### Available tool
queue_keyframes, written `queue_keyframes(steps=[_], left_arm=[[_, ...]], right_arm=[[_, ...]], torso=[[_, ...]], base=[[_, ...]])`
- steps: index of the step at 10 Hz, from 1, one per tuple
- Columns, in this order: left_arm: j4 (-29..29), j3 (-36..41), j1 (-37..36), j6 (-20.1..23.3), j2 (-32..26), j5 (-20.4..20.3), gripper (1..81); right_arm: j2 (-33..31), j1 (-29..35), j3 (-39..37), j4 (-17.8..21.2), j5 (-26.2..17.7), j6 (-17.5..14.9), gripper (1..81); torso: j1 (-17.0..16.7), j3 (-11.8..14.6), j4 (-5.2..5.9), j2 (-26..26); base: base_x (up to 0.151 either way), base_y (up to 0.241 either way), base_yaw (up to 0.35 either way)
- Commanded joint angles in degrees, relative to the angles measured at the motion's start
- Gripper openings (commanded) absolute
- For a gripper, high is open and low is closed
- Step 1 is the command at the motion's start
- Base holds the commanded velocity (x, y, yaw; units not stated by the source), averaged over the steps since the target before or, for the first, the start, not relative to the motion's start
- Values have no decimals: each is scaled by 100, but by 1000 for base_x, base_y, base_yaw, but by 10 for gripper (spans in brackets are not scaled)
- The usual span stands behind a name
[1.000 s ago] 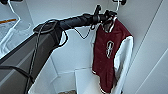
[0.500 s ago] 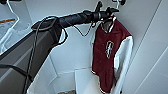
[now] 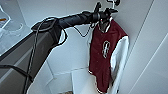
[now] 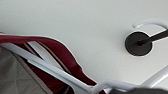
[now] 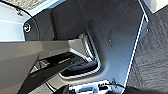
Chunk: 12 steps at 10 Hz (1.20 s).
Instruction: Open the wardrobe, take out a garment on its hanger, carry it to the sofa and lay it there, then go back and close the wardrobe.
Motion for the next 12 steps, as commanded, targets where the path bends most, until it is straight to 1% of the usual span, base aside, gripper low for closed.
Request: queue_keyframes(steps=[1,6,7,10,12], left_arm=[[-200,-119,-932,56,292,232,811],[-200,-93,-949,126,292,267,811],[-200,-93,-958,135,292,267,10],[-200,-93,-976,135,292,276,10],[-200,-101,-1186,127,292,276,10]], right_arm=[[55,138,59,0,-327,-5,811],[55,138,59,-1,-327,-5,811],[55,138,59,-9,-327,-5,811],[46,138,51,-9,-327,-5,811],[46,138,51,-27,-327,-5,811]], torso=[[0,0,0,0],[0,0,0,0],[0,0,0,0],[0,0,0,0],[0,0,0,0]], base=[[0,0,0],[0,0,0],[0,0,0],[0,0,0],[0,0,0]])
